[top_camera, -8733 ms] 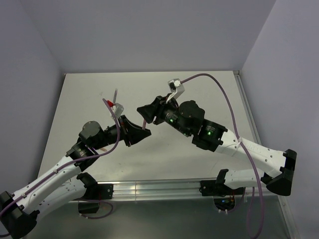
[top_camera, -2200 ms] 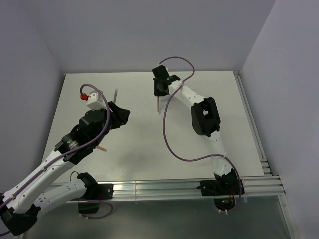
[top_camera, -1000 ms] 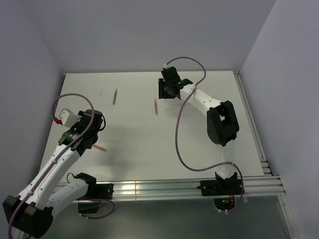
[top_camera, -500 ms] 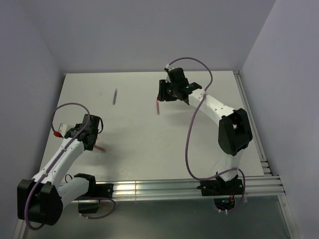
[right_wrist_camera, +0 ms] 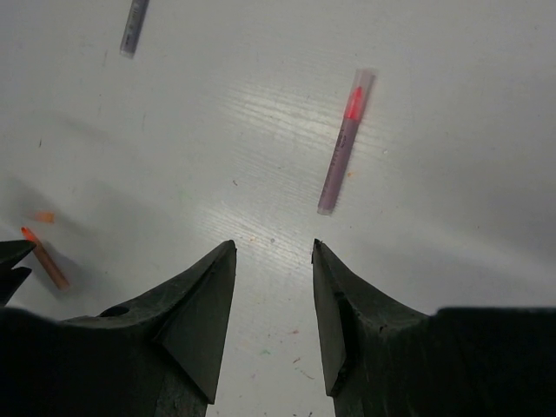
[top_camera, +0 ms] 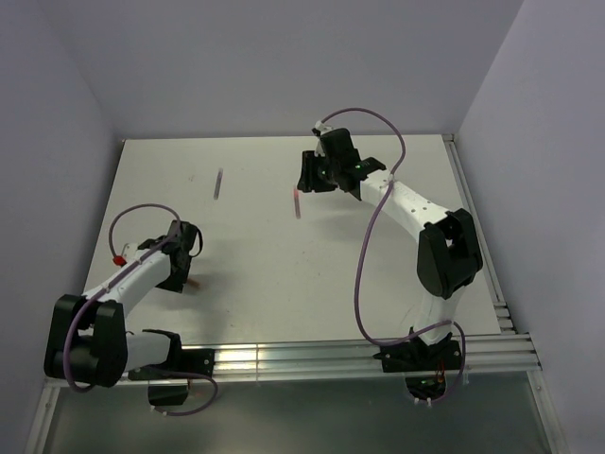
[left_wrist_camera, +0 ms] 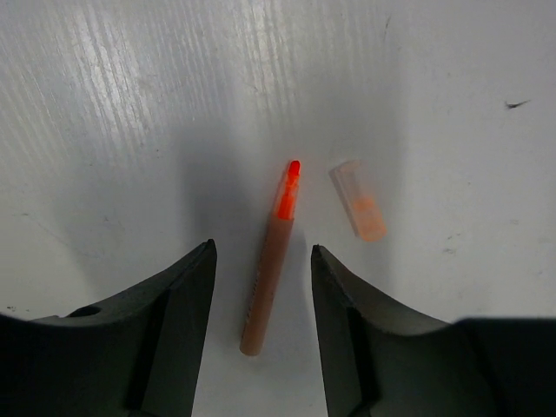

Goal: Insert the pens into the pen caps

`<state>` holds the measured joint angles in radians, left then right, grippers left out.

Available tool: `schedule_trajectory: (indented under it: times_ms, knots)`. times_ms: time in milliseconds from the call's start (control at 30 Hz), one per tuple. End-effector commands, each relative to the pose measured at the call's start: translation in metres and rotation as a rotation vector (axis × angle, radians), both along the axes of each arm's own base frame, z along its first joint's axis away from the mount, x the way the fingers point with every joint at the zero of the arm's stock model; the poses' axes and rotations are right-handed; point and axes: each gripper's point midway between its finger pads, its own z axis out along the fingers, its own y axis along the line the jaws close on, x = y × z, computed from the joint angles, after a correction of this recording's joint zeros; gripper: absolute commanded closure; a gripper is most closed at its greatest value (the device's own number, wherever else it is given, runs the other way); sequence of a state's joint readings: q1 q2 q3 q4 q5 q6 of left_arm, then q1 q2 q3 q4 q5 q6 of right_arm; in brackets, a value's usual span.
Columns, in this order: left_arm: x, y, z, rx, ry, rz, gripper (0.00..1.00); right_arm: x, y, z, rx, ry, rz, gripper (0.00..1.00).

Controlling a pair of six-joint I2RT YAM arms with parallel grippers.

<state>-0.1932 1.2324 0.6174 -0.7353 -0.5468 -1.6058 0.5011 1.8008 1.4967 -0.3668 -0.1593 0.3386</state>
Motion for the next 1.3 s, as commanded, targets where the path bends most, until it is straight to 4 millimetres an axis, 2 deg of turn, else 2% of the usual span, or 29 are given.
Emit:
schedule_trajectory:
  times_ms: [0,700,800,833,900,933,967,1100,1167,1200,1233,1267]
  knots:
    - [0.018,-0.001,0.005,0.000,-0.027,-0.007,0.48,0.000,-0.004,0.031,0.025,-0.081,0.003,0.52]
    - [0.011,0.001,-0.022,0.003,0.099,-0.076,0.60,-0.002,-0.004,0.032,0.022,-0.069,0.013,0.53]
    - [0.010,0.000,-0.027,0.001,0.132,-0.098,0.69,-0.004,-0.004,0.035,0.023,-0.074,0.018,0.53]
    - [0.012,-0.002,-0.028,-0.008,0.133,-0.106,0.81,-0.004,-0.004,0.035,0.024,-0.072,0.021,0.53]
    - [0.011,-0.004,-0.031,-0.016,0.155,-0.120,0.95,-0.006,-0.004,0.038,0.029,-0.073,0.025,0.53]
    - [0.011,-0.005,-0.032,-0.024,0.156,-0.126,1.00,-0.007,-0.004,0.040,0.032,-0.075,0.029,0.53]
    - [0.012,-0.009,-0.031,-0.039,0.148,-0.139,1.00,-0.008,-0.003,0.039,0.034,-0.072,0.033,0.53]
    - [0.017,-0.017,-0.014,-0.068,0.097,-0.210,1.00,-0.013,-0.003,0.049,0.055,-0.077,0.042,0.53]
    - [0.023,-0.022,0.009,-0.082,0.026,-0.259,1.00,-0.020,-0.001,0.050,0.071,-0.073,0.062,0.53]
    - [0.028,-0.025,0.021,-0.087,-0.016,-0.282,1.00,-0.023,0.000,0.056,0.087,-0.086,0.066,0.53]
    - [0.035,-0.029,0.040,-0.092,-0.091,-0.311,1.00,-0.026,0.000,0.059,0.099,-0.088,0.072,0.53]
    - [0.036,-0.033,0.051,-0.095,-0.120,-0.348,1.00,-0.031,0.001,0.062,0.116,-0.093,0.083,0.53]
